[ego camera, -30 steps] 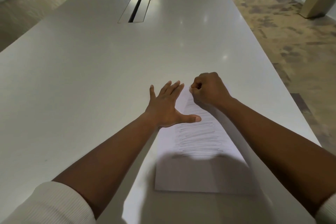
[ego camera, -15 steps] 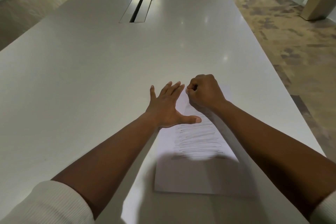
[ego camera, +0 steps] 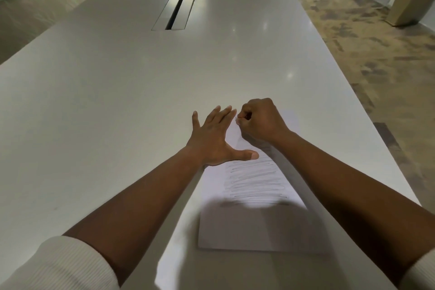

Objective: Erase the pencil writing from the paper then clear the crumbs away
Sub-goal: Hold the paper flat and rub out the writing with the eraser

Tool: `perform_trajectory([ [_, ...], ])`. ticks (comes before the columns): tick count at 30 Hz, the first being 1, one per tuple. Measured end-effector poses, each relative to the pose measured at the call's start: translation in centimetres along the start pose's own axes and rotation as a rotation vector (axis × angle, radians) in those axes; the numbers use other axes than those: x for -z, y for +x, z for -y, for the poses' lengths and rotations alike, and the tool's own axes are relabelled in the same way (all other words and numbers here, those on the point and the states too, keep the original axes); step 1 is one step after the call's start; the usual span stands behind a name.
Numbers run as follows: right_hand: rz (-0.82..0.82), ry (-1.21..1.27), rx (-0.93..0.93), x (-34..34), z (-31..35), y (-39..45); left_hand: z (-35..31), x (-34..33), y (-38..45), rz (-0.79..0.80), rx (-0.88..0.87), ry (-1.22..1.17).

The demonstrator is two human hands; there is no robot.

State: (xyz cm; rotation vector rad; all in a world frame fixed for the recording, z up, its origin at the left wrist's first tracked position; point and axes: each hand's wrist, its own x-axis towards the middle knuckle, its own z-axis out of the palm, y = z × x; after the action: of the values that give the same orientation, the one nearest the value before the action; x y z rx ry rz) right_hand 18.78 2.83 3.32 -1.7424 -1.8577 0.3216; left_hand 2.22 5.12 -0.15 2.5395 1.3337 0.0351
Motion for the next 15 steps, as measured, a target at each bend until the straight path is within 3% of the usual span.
perform_trajectory([
  [5, 0.154, 0.151, -0.050, 1.1, -0.9, -0.7, 0.0, 0.0, -0.1, -0.005, 0.001, -0.016],
  [12, 0.024, 0.020, -0.009, 0.5, -0.5, -0.4, -0.2, 0.2, -0.1, 0.014, 0.006, -0.001],
  [15, 0.126, 0.124, 0.040, 0.7, -0.2, -1.5, -0.2, 0.3, -0.1, 0.014, 0.006, 0.001],
])
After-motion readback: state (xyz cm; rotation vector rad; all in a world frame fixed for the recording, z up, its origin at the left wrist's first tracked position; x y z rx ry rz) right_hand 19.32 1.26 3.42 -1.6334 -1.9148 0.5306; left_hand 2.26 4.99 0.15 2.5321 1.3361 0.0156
